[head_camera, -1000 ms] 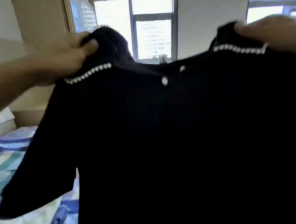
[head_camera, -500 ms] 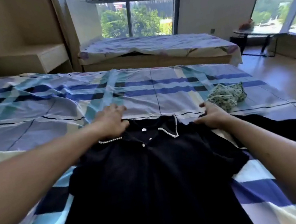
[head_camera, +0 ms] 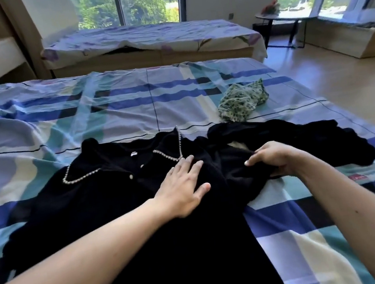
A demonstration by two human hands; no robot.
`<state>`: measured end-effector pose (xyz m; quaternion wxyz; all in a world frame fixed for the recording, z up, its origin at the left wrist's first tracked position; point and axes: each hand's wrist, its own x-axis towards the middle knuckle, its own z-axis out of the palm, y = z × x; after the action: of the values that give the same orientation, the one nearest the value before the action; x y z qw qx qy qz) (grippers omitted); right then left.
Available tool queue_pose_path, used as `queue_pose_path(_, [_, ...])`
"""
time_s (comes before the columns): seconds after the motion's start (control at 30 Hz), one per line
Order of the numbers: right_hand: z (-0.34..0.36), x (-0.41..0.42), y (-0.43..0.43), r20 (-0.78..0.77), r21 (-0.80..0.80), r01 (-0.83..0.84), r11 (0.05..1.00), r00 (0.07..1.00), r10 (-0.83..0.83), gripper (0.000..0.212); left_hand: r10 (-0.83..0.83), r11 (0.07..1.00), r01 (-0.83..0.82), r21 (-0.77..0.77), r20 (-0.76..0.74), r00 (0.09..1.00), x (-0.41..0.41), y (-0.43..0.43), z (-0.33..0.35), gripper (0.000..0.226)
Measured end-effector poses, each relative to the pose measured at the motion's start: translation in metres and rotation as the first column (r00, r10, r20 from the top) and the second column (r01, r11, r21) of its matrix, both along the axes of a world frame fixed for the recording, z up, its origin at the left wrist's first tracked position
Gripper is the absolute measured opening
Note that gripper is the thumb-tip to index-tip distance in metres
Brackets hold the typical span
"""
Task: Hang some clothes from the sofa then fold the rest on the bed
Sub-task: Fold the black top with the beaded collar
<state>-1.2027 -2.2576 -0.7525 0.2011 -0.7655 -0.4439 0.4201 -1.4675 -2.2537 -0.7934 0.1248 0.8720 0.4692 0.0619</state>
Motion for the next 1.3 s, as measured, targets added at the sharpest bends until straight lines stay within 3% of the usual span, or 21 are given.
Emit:
queue_pose_path(0.13, [0.013, 0.031, -0.002, -0.318, 0.152, 0.306, 0.94, 0.916, -0.246, 0.015, 0.012, 1.0, -0.014, -0.021, -0.089, 0.996, -0.002, -0.002, -0.017, 0.075])
queue_pose_path(0.23, [0.012, 0.037, -0.008, -0.342, 0.253, 0.424, 0.87, 0.88, -0.329, 0.023, 0.03, 0.999, -0.032, -0.007, -0.142, 0.989, 0.003, -0.003, -0.017, 0.078])
queue_pose_path(0.3, [0.006, 0.033, -0.013, -0.386, 0.246, 0.47, 0.848, 0.85, -0.359, 0.014, 0.08, 0.996, -0.075, 0.046, -0.106, 0.991, 0.013, -0.002, -0.01, 0.083])
queue_pose_path(0.37, [0.005, 0.029, -0.018, -0.446, 0.158, 0.42, 0.894, 0.838, -0.315, 0.025, 0.086, 0.992, -0.086, 0.096, 0.002, 0.996, 0.027, 0.001, -0.004, 0.073])
queue_pose_path(0.43, [0.007, 0.026, -0.024, -0.367, 0.07, 0.248, 0.966, 0.907, -0.206, 0.029, 0.023, 0.995, -0.026, 0.1, 0.037, 0.999, 0.038, 0.004, -0.006, 0.065])
queue_pose_path(0.53, [0.003, 0.022, -0.026, -0.151, 0.051, 0.131, 0.99, 0.981, -0.122, 0.034, -0.068, 0.998, 0.068, -0.006, -0.142, 0.988, 0.049, -0.001, -0.015, 0.068])
queue_pose_path(0.6, [0.006, 0.016, -0.025, -0.177, 0.084, 0.204, 0.975, 0.966, -0.187, 0.052, -0.074, 0.995, 0.059, -0.077, -0.207, 0.976, 0.052, -0.001, -0.019, 0.067])
queue_pose_path(0.67, [0.017, 0.007, -0.021, -0.233, 0.184, 0.295, 0.938, 0.94, -0.25, 0.064, -0.063, 0.983, 0.036, -0.178, -0.15, 0.987, 0.054, 0.004, -0.01, 0.066])
queue_pose_path(0.73, [0.033, -0.008, -0.016, -0.226, 0.33, 0.304, 0.894, 0.945, -0.238, 0.071, 0.019, 0.936, 0.033, -0.35, 0.144, 0.989, 0.054, 0.009, 0.01, 0.054])
queue_pose_path(0.77, [0.043, -0.016, -0.015, -0.238, 0.391, 0.265, 0.881, 0.954, -0.181, 0.078, 0.14, 0.901, 0.038, -0.433, 0.37, 0.918, 0.053, 0.011, 0.021, 0.042])
queue_pose_path(0.8, [0.052, -0.026, -0.014, -0.29, 0.429, 0.204, 0.88, 0.954, -0.079, 0.084, 0.31, 0.851, 0.035, -0.523, 0.557, 0.77, 0.047, 0.013, 0.03, 0.035])
queue_pose_path(0.83, [0.061, -0.037, -0.015, -0.392, 0.444, 0.128, 0.887, 0.918, 0.064, 0.086, 0.479, 0.787, 0.044, -0.615, 0.654, 0.586, 0.041, 0.014, 0.04, 0.038])
queue_pose_path(0.9, [0.071, -0.059, -0.021, -0.604, 0.436, -0.017, 0.9, 0.735, 0.306, 0.069, 0.711, 0.632, 0.14, -0.762, 0.642, 0.286, 0.023, 0.019, 0.055, 0.058])
queue_pose_path(0.93, [0.071, -0.068, -0.022, -0.62, 0.435, -0.068, 0.898, 0.701, 0.353, 0.059, 0.766, 0.579, 0.198, -0.791, 0.611, 0.199, 0.011, 0.023, 0.057, 0.068])
queue_pose_path(1.0, [0.058, -0.079, -0.022, -0.471, 0.414, -0.13, 0.901, 0.817, 0.334, 0.046, 0.811, 0.525, 0.207, -0.826, 0.559, 0.175, -0.01, 0.024, 0.052, 0.08])
queue_pose_path(1.07, [0.037, -0.083, -0.019, -0.162, 0.369, -0.251, 0.895, 0.931, 0.327, 0.038, 0.822, 0.498, 0.088, -0.863, 0.502, 0.271, -0.026, 0.021, 0.041, 0.075])
queue_pose_path(1.17, [0.012, -0.081, -0.018, 0.167, 0.259, -0.434, 0.863, 0.9, 0.403, 0.026, 0.772, 0.564, -0.147, -0.812, 0.457, 0.441, -0.031, 0.019, 0.02, 0.052])
queue_pose_path(1.23, [0.002, -0.082, -0.02, 0.243, 0.193, -0.481, 0.855, 0.868, 0.433, 0.023, 0.74, 0.649, -0.37, -0.665, 0.439, 0.51, -0.03, 0.019, 0.013, 0.031])
queue_pose_path(1.3, [-0.005, -0.084, -0.021, 0.258, 0.166, -0.469, 0.867, 0.87, 0.421, 0.036, 0.761, 0.635, -0.454, -0.625, 0.405, 0.508, -0.032, 0.021, 0.015, 0.024])
